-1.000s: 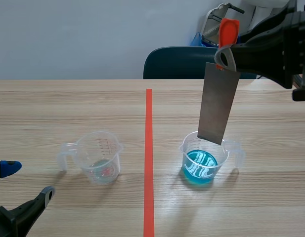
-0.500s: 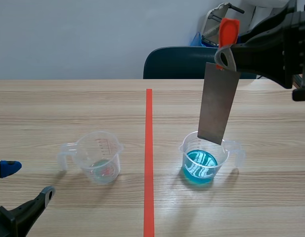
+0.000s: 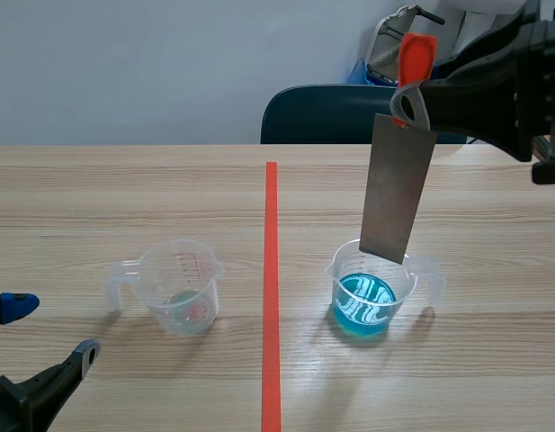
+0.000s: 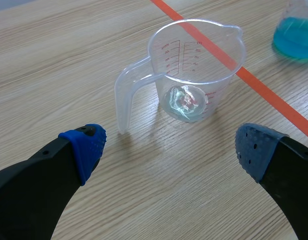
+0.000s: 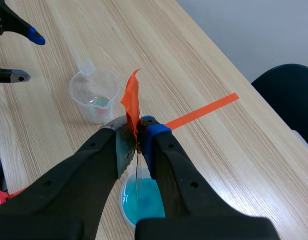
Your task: Do the redox reaction experiment
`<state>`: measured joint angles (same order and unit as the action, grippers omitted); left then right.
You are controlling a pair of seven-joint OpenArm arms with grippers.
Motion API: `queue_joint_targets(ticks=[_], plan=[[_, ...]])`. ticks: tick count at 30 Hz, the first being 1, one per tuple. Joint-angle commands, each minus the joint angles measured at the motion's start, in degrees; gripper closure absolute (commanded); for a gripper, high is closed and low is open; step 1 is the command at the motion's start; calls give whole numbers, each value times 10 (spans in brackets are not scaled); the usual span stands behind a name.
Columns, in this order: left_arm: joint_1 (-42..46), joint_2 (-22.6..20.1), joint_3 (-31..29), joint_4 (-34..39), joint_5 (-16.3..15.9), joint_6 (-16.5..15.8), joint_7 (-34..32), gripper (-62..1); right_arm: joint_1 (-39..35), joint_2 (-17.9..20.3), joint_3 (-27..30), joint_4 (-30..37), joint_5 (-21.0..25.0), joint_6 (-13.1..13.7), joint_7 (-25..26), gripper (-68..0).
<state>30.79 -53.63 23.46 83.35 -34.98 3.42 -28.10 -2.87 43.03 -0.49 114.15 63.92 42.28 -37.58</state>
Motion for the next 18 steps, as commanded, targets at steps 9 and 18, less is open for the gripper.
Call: queue_joint_targets(ticks=[9,18], plan=[[-2,3,-5,7,0,1,-8,-555,8,4,5,5,9,4,8,-6],[-2,3,-5,7,0,1,-8,-555,11,1,4,5,11,4,10,-6]])
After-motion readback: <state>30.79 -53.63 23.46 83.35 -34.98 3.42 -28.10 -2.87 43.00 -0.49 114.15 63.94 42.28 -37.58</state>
